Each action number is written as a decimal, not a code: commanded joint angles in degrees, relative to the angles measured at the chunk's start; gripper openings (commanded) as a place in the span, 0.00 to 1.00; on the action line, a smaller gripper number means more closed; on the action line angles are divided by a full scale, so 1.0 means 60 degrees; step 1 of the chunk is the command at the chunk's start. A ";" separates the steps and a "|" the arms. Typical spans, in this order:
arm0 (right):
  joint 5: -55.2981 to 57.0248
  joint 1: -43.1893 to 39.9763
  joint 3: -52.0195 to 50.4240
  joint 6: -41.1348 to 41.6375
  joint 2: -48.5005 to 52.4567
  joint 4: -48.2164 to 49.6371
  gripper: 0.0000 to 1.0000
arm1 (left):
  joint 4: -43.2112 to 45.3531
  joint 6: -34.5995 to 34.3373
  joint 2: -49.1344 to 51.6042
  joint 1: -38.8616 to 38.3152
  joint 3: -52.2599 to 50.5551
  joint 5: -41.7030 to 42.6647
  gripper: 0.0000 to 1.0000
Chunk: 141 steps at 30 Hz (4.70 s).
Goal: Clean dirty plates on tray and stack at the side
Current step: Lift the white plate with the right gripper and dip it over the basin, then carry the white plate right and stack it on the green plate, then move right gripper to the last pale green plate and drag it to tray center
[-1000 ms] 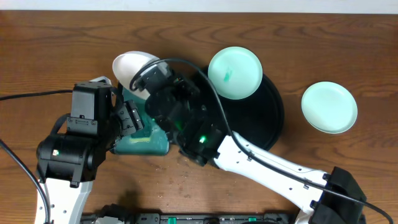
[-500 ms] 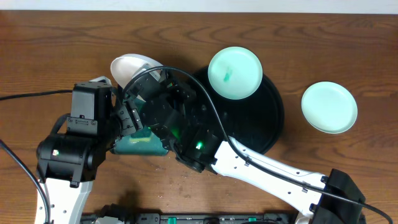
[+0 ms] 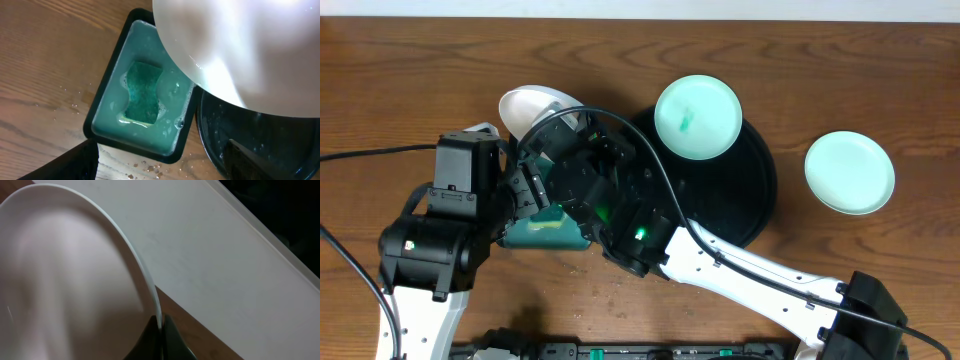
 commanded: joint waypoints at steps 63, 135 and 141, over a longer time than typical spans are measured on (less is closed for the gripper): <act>-1.1559 -1.3151 0.0029 0.4972 -0.1610 -0.8626 0.39 | -0.0051 0.0127 0.0055 0.0058 0.0135 0.0022 0.80; -1.0240 -0.8313 0.0029 0.5457 0.2197 -0.7766 0.01 | -0.0051 0.0127 0.0055 0.0058 0.0135 0.0022 0.80; -1.0225 -0.7963 0.0029 0.5774 0.1107 -0.9861 0.01 | -0.0051 0.0127 0.0055 0.0058 0.0135 0.0022 0.80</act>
